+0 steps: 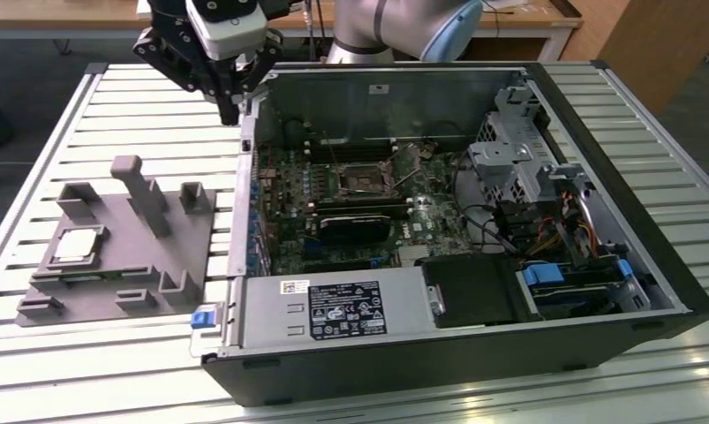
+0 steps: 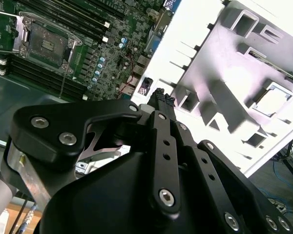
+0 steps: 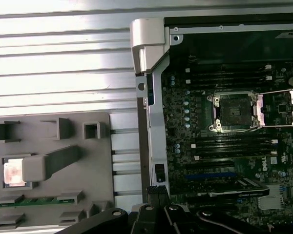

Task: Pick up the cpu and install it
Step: 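Reach for the cpu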

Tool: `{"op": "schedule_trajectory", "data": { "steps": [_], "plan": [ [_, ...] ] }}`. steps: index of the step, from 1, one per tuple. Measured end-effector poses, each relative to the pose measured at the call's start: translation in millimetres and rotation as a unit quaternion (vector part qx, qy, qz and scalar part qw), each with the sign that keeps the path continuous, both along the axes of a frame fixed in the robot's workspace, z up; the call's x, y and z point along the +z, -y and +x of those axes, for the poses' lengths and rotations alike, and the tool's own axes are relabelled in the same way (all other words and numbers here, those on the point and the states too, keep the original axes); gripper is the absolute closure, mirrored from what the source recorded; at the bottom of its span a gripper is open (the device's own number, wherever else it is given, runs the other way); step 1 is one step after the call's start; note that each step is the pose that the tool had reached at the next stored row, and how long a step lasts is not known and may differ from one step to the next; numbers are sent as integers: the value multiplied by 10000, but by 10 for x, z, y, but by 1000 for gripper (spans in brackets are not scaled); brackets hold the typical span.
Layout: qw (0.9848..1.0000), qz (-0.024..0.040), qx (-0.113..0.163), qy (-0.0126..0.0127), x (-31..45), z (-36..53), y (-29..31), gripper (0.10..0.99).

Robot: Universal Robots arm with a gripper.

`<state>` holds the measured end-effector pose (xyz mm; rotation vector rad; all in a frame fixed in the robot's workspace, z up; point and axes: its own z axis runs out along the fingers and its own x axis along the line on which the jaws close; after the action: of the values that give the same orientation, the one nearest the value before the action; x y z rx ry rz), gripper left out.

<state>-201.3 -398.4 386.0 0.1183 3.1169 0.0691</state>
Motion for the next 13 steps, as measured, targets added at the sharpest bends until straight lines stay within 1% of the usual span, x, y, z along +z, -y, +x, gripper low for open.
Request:
{"op": "schedule_trajectory", "data": {
  "steps": [13],
  "plan": [
    [10000, 0, 0, 0, -1, -31, 0, 980]
  ]
}}
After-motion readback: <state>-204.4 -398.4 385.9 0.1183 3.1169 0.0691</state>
